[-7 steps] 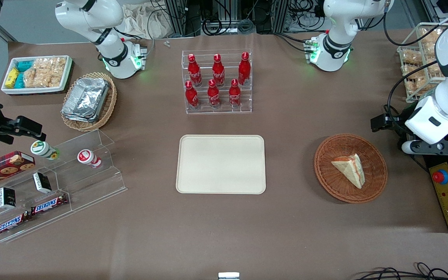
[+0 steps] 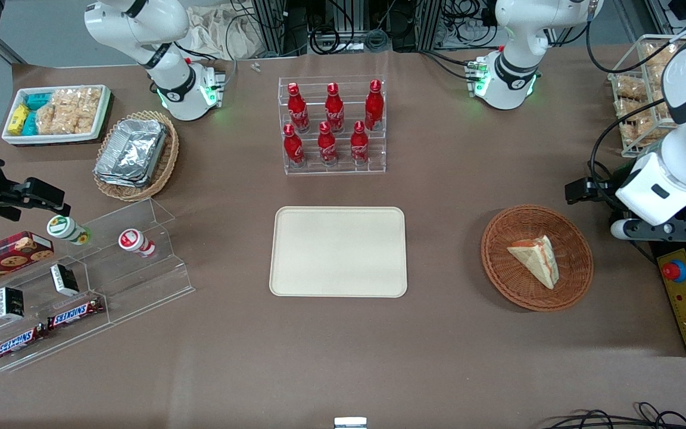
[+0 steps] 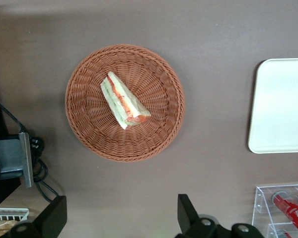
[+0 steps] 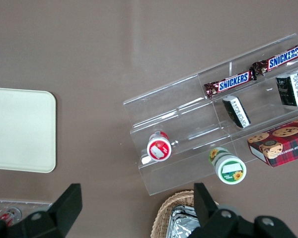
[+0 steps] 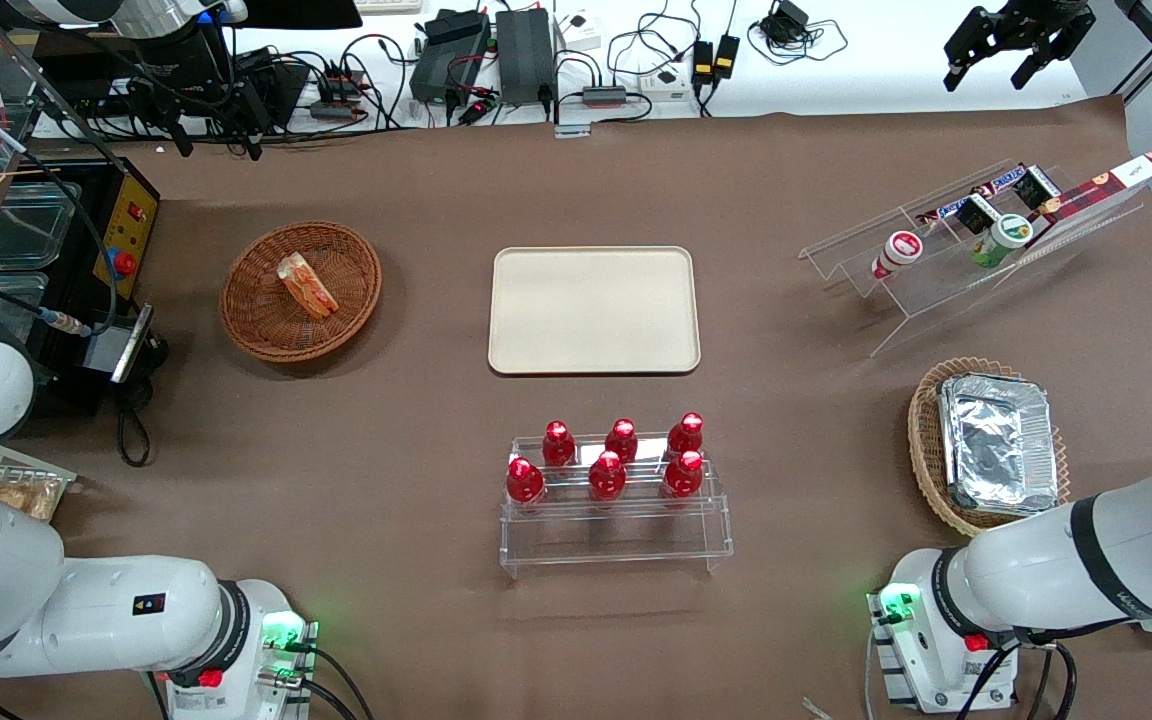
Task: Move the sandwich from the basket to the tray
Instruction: 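Move the left gripper down over the wrapped sandwich in the wicker basket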
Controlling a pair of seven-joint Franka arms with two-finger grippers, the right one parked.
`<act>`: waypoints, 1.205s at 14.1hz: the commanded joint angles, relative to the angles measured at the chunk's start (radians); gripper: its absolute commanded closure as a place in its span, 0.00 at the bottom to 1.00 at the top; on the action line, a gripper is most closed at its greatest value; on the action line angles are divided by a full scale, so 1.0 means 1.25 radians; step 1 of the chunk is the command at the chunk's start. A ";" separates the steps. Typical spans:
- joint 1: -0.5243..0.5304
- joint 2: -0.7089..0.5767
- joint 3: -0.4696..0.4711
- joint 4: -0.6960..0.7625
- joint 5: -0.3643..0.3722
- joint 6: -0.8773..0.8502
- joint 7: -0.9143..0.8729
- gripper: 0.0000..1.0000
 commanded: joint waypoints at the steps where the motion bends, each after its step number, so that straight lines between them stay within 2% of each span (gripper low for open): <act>1: -0.005 0.047 -0.004 0.033 0.021 0.003 -0.046 0.00; 3: 0.005 0.046 0.000 -0.004 0.011 0.066 -0.064 0.00; 5: 0.003 0.046 0.000 -0.020 0.004 0.084 -0.142 0.00; 9: 0.005 0.047 0.002 -0.122 0.008 0.193 -0.194 0.00; 11: 0.004 0.063 0.001 -0.148 0.018 0.216 -0.289 0.00; 14: 0.004 0.103 0.003 -0.157 0.019 0.268 -0.326 0.00; 17: 0.005 0.120 0.003 -0.217 0.019 0.372 -0.404 0.00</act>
